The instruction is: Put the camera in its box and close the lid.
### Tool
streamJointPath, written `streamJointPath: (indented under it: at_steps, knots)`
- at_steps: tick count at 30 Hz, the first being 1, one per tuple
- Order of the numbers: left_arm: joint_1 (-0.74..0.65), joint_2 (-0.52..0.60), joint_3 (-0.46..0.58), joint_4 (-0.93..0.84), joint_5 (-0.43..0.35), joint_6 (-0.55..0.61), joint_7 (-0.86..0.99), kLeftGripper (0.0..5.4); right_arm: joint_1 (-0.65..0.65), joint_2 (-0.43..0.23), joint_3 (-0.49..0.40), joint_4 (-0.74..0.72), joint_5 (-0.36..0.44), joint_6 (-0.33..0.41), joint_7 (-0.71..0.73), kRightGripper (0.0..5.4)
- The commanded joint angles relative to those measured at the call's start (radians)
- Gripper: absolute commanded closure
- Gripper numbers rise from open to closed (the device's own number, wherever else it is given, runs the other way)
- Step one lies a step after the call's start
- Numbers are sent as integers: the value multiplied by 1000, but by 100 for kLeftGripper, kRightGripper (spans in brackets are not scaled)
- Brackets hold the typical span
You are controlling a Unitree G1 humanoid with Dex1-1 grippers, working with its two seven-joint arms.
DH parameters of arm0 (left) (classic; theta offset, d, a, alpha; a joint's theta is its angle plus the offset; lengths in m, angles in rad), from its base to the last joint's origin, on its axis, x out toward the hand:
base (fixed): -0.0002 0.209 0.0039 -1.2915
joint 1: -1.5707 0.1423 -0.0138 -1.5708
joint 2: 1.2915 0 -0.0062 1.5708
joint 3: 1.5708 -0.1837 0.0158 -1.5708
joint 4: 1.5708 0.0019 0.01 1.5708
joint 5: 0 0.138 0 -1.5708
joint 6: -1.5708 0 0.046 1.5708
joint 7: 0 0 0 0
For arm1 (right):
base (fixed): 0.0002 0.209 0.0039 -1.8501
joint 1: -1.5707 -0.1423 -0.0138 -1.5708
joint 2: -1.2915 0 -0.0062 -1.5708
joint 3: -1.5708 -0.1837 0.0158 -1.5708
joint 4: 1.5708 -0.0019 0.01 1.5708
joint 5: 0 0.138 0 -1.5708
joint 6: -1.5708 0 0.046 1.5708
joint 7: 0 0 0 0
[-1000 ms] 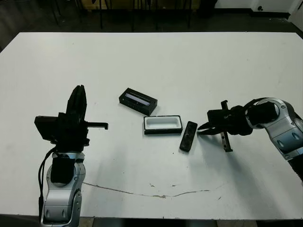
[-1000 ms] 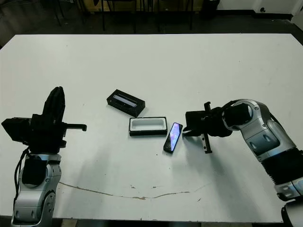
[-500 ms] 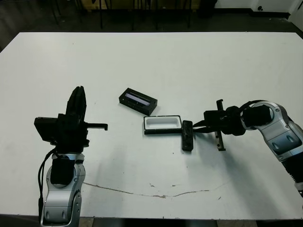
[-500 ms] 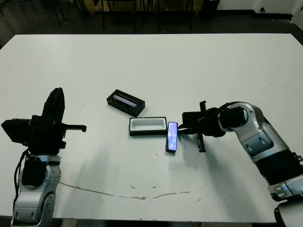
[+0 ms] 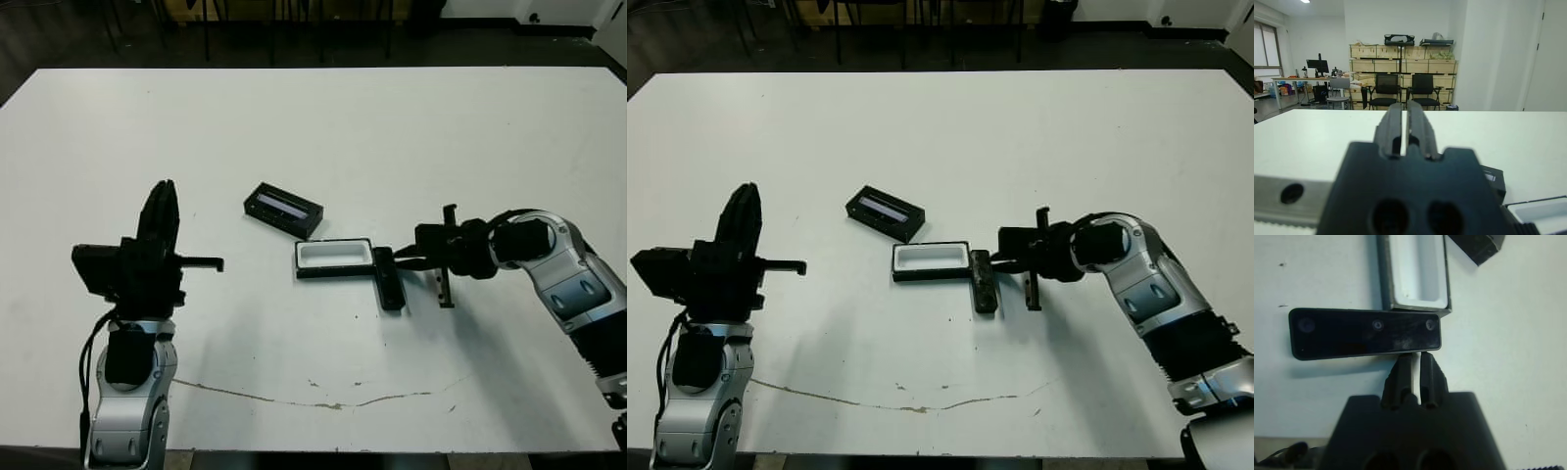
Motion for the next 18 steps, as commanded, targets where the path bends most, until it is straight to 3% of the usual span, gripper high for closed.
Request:
streamJointPath:
  at_steps: [1, 4, 9, 18]
  knots:
    - [18, 0, -1, -2, 5, 16, 6, 538, 11, 31, 18, 7, -17, 7, -25, 540]
    - [18, 0, -2, -3, 2, 19, 6, 538, 11, 44, 13, 13, -26, -4, -55, 540]
    - [20, -1, -1, -5, -2, 21, 6, 538, 9, 68, 12, 5, -34, 48, -72, 540]
    - [20, -1, -3, -4, 0, 20, 6, 538, 19, 86, 8, 8, -46, 25, -119, 540]
